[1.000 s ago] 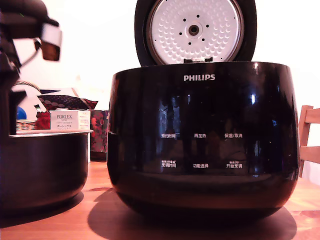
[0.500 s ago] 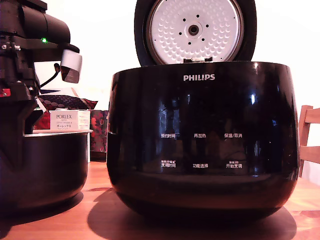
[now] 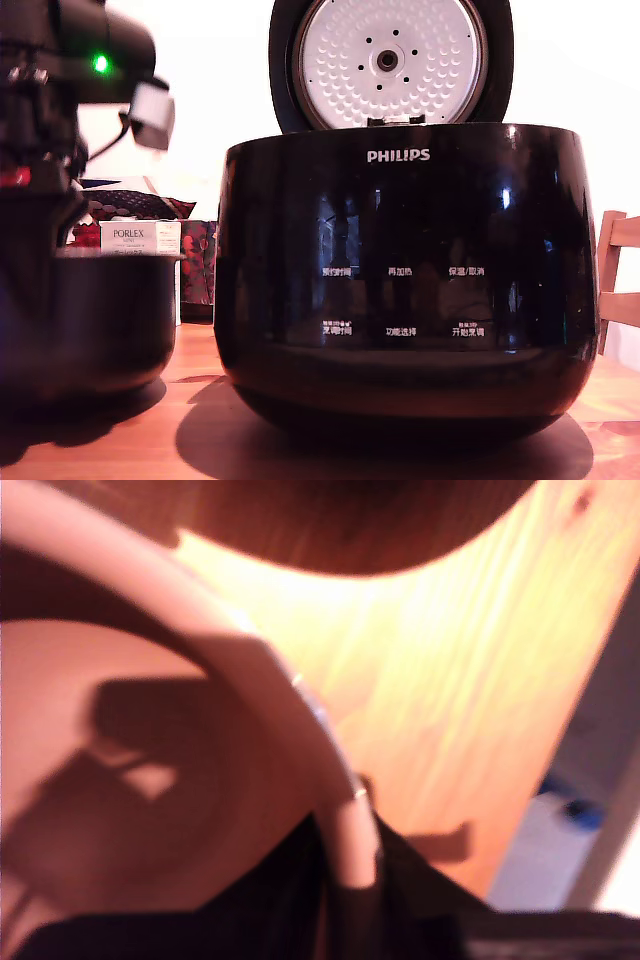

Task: Pick up the metallic pot next to the rice cooker

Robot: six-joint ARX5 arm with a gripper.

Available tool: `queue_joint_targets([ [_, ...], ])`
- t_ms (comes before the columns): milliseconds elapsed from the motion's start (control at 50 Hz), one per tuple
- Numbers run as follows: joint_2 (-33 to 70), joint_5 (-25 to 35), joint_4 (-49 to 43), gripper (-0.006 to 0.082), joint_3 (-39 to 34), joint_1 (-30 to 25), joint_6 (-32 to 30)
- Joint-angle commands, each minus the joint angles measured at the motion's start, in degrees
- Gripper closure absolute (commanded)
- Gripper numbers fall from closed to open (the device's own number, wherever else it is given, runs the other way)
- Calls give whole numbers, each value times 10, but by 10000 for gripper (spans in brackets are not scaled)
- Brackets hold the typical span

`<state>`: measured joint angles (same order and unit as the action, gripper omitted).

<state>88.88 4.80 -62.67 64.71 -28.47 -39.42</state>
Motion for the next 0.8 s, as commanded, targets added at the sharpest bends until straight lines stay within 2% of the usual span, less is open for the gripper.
queue_joint_targets([
  [0,10,7,-31,788,-2,0,4],
  [80,10,2,-55,788,17,0,7],
  [280,6,-58,-107,788,76,-12,20],
  [440,-9,-76,-150,788,132,-28,35],
  [780,-70,-107,-153,788,221,-57,63],
])
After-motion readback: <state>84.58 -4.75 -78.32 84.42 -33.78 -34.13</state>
